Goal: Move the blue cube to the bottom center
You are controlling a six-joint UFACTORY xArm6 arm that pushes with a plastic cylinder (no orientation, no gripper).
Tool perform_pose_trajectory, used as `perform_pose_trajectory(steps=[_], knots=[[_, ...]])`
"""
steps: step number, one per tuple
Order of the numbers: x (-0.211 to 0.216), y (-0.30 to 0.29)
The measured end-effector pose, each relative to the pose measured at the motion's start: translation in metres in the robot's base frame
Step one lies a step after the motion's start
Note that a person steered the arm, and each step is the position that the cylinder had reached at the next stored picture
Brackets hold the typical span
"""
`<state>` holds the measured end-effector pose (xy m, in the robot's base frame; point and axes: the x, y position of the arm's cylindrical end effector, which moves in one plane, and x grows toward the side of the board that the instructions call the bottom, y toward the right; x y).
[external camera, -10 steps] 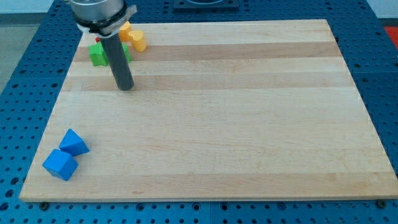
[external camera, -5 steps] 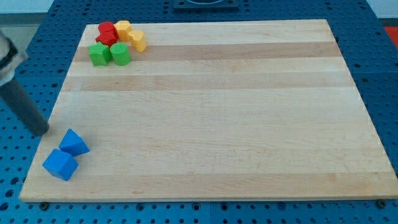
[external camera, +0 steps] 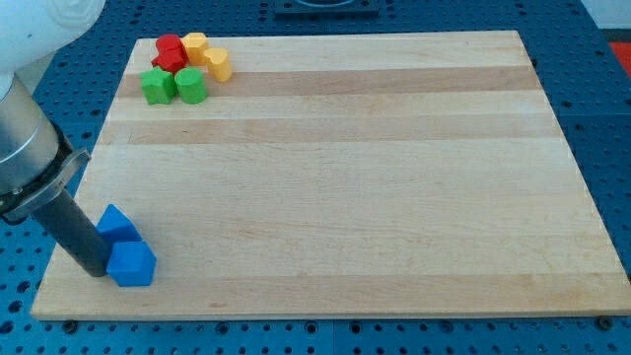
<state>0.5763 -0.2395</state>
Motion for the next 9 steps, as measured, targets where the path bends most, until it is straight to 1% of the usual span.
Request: perform_pose_trajectory(steps=[1, 2, 3, 5, 7, 8, 9], knots=[[0.009, 0.001], [0.009, 0.001], [0.009, 0.014], [0.007, 0.07], [-0.005, 0.104], [-0.005, 0.135], [-0.016, 0.159]])
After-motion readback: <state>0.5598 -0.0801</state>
